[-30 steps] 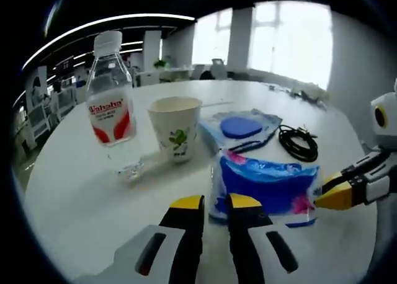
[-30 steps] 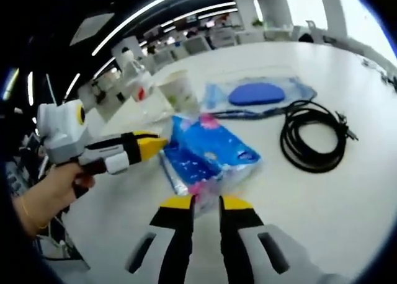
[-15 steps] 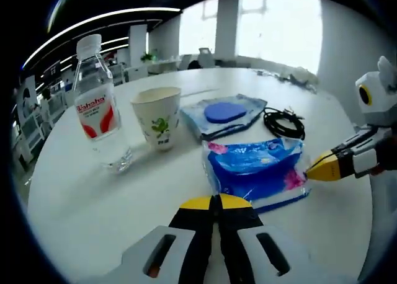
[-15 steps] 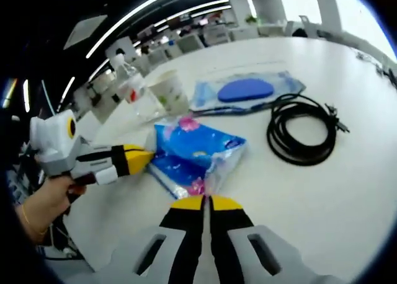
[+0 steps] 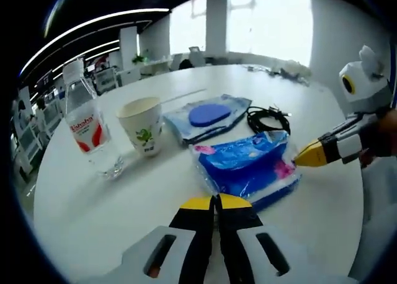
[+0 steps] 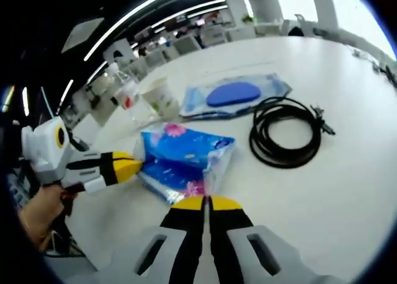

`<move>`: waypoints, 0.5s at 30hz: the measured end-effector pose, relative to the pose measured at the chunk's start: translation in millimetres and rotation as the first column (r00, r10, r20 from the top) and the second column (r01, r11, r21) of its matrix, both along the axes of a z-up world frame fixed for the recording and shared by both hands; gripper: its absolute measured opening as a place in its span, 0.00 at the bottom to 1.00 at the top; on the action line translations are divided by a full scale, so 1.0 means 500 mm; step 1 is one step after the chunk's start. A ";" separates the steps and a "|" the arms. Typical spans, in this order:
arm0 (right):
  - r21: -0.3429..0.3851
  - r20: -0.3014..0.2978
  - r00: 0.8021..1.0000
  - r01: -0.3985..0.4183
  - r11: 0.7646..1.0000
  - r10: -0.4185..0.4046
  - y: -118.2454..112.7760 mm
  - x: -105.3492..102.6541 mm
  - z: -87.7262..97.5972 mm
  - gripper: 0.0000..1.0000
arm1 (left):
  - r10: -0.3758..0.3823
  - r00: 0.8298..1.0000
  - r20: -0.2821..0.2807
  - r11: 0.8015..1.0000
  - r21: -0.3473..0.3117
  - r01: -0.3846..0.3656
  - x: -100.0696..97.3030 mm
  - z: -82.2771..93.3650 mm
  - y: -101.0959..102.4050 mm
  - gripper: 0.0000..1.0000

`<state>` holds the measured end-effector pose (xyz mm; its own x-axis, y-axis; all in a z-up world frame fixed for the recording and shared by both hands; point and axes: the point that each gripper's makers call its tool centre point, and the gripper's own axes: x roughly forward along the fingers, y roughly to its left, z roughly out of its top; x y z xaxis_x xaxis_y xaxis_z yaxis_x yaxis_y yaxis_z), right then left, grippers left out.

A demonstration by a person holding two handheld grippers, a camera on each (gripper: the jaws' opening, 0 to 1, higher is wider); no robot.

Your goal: Arrange the tabletop items into an orderly group along one side of the table until the central work area is clear of visible clutter.

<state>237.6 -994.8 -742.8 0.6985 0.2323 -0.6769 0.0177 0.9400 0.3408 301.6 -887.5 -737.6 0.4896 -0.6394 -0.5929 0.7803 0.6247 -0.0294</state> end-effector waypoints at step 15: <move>-0.022 0.027 1.000 0.013 1.000 -0.013 -0.058 0.009 0.049 0.00 | -0.034 0.999 0.011 0.999 -0.040 0.034 -0.023 0.046 -0.046 0.01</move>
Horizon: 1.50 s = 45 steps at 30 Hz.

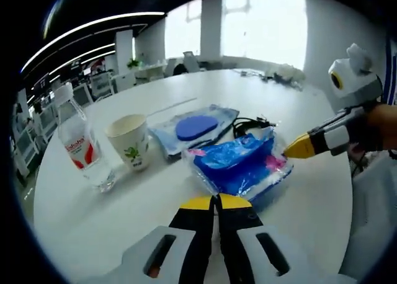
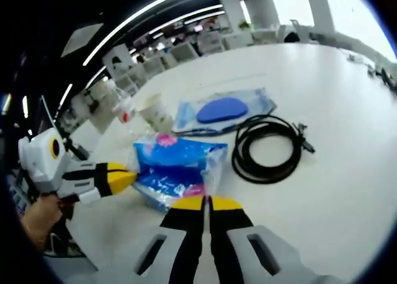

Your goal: Arrange the tabletop items into an orderly group along one side of the table until the central work area is clear of visible clutter.

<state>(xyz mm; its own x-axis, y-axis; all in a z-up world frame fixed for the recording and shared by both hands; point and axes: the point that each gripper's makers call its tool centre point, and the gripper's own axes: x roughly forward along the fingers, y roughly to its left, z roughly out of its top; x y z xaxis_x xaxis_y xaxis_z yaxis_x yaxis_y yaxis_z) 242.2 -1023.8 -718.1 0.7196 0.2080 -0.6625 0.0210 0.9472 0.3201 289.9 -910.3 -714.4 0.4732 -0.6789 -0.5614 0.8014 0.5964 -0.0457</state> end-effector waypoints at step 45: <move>-0.193 0.148 0.989 0.017 0.981 0.012 -0.236 0.121 0.110 0.00 | 0.016 0.998 -0.068 0.962 -0.270 -0.034 0.051 0.110 -0.226 0.02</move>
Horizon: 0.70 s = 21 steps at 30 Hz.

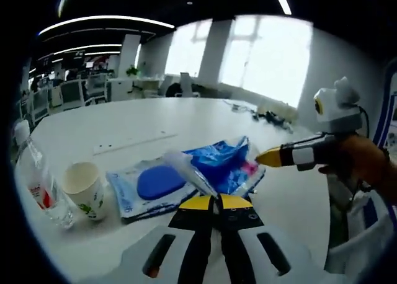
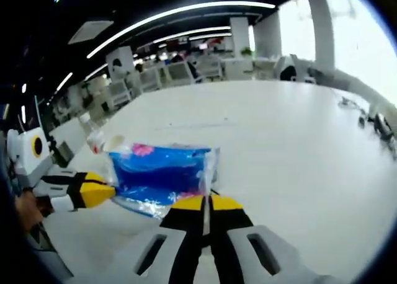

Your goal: Arrange the tabletop items into an orderly group along one side of the table until the central work area is clear of visible clutter.

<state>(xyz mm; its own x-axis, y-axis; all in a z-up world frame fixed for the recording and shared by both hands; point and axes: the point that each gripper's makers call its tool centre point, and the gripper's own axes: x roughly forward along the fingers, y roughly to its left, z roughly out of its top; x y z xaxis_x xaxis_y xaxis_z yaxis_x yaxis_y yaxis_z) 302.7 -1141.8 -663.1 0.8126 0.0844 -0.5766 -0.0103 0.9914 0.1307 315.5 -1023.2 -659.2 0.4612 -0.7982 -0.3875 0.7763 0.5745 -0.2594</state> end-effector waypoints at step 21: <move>-0.019 0.053 0.995 0.082 0.996 -0.081 -0.111 0.059 -0.005 0.00 | 0.114 0.993 -0.041 0.979 -0.166 -0.119 0.062 -0.021 -0.106 0.02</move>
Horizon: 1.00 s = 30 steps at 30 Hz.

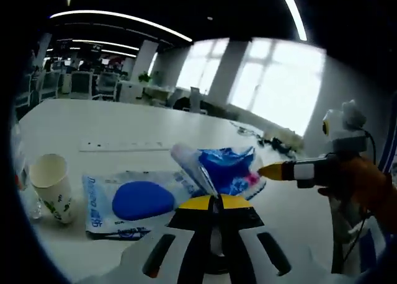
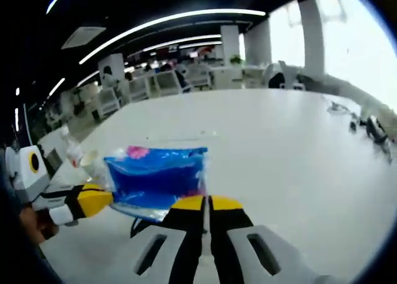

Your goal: Arrange the tabletop items into an orderly group along one side of the table until the central work area is clear of visible clutter.

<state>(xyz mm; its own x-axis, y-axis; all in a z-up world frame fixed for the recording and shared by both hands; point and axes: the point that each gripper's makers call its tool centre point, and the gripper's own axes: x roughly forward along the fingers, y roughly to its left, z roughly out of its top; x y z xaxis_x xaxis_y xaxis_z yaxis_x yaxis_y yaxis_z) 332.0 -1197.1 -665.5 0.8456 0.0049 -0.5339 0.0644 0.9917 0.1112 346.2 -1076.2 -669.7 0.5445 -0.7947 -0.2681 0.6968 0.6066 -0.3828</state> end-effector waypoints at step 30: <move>0.072 0.014 0.996 0.092 0.993 -0.093 -0.148 0.047 -0.061 0.00 | 0.056 0.989 -0.136 0.998 0.044 -0.050 0.039 -0.071 -0.149 0.02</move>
